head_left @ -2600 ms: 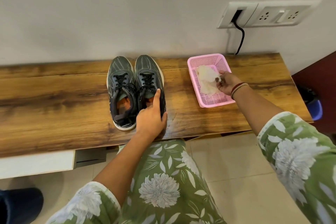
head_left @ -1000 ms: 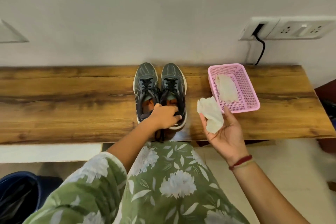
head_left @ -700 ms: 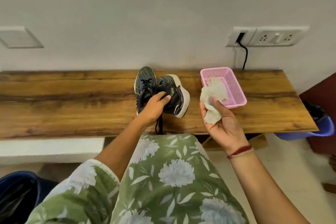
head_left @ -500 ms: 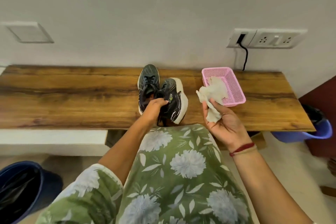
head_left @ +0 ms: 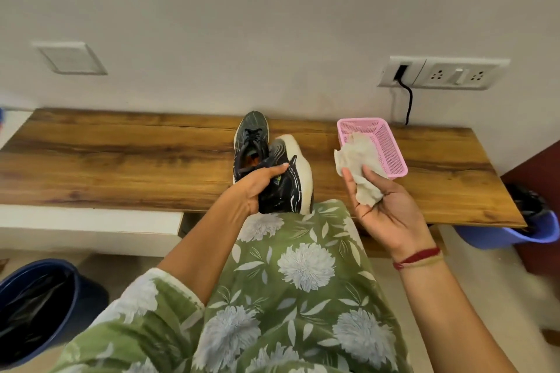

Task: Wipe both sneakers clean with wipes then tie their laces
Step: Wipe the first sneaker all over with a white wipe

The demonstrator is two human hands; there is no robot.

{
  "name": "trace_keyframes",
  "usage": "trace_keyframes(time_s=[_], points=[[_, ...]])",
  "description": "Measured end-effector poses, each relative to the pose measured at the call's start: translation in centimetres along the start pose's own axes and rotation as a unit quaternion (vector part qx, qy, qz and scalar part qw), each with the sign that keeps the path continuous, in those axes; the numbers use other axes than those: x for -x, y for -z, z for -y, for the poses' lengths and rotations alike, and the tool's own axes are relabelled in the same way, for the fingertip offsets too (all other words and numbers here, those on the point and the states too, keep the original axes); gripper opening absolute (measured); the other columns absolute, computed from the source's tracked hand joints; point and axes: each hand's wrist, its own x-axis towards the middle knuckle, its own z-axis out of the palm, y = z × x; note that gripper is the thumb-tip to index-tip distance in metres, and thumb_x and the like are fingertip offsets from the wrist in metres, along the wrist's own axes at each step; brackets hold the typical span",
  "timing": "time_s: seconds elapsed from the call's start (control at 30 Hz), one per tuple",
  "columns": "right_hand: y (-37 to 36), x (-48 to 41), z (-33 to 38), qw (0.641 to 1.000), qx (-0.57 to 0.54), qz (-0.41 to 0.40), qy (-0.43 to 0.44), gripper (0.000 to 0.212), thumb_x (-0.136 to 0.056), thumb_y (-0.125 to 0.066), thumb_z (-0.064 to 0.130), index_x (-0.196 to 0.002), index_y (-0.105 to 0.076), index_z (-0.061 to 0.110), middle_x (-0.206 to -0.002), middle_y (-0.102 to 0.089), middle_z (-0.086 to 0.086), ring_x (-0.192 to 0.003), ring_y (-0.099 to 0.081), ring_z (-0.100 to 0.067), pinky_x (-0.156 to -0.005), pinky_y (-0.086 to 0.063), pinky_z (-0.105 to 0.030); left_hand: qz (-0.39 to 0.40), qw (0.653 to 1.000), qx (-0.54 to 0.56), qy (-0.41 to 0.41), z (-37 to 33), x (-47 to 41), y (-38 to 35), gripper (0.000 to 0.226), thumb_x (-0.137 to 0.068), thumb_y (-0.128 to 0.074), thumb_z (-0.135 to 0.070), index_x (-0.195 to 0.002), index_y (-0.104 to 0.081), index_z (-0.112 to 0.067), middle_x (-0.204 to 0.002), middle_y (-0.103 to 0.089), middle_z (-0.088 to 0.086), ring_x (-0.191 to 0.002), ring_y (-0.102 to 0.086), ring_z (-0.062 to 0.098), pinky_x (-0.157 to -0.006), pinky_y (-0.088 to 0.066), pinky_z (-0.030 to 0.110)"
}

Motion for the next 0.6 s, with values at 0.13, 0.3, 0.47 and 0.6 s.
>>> trace_keyframes(time_s=[0.13,0.3,0.47,0.6], points=[[-1.4,2.2,0.6,0.998,0.048,0.025,0.018,0.049,-0.082,-0.056,-0.004,-0.13,-0.052,0.004,-0.125,-0.059,-0.022,-0.112,-0.061,-0.033,-0.087,-0.053,-0.038,0.008,0.993,-0.046,-0.108,-1.1,3.3,-1.4,0.026,-0.088,-0.067,-0.018,-0.109,-0.062,-0.004,-0.098,-0.071,0.013,-0.084,-0.069,0.025,-0.077,-0.056,0.038],[-4.3,4.8,1.8,0.993,0.097,0.053,0.042,0.033,-0.083,-0.055,0.003,-0.114,-0.066,0.001,-0.12,-0.063,-0.019,-0.107,-0.064,-0.031,-0.084,-0.055,-0.036,0.029,0.975,-0.057,-0.213,-3.6,9.0,-3.1,0.003,-0.091,-0.062,-0.011,-0.093,-0.063,-0.008,-0.073,-0.073,0.002,-0.063,-0.07,0.014,-0.059,-0.057,0.025],[-8.0,5.7,2.3,0.969,0.205,0.088,0.102,0.027,-0.077,-0.055,-0.004,-0.094,-0.075,0.004,-0.114,-0.067,-0.018,-0.105,-0.066,-0.028,-0.083,-0.055,-0.032,0.034,0.953,-0.098,-0.285,-6.0,12.1,-3.6,0.017,-0.083,-0.067,0.0,-0.099,-0.065,-0.007,-0.083,-0.075,0.004,-0.075,-0.072,0.015,-0.066,-0.057,0.023],[-10.2,5.1,2.1,0.941,0.26,0.143,0.16,0.03,-0.087,-0.049,-0.006,-0.107,-0.069,0.004,-0.117,-0.066,-0.017,-0.109,-0.064,-0.026,-0.079,-0.056,-0.029,0.032,0.951,-0.075,-0.297,-8.0,13.0,-3.5,0.022,-0.079,-0.068,0.004,-0.099,-0.065,-0.004,-0.088,-0.074,0.011,-0.077,-0.072,0.021,-0.069,-0.059,0.029]])
